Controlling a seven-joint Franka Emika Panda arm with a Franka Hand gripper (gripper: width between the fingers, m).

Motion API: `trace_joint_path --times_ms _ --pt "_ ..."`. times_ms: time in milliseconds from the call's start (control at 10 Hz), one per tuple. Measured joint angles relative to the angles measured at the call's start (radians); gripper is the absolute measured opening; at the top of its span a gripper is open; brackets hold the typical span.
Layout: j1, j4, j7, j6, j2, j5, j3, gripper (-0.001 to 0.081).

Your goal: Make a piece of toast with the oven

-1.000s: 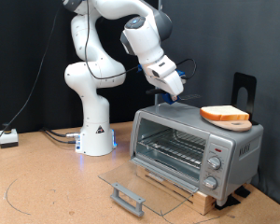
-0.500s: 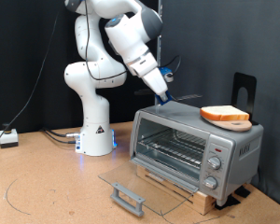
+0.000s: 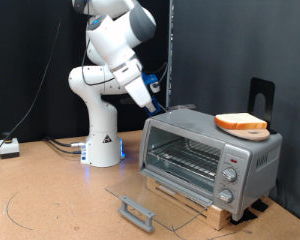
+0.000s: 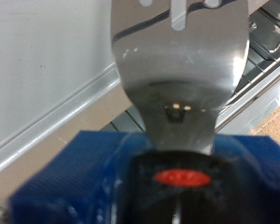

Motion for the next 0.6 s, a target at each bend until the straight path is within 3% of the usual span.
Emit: trace_joint_path --times_ms 300,400,600 --pt "0.013 0.017 -0.031 0.04 0.0 0.0 0.037 0.0414" --pt "0.018 0.032 -0.036 0.08 0.0 -0.013 0.072 0.0414" --pt "0.009 0.077 0.014 0.11 0.012 -0.134 0.166 0.0414"
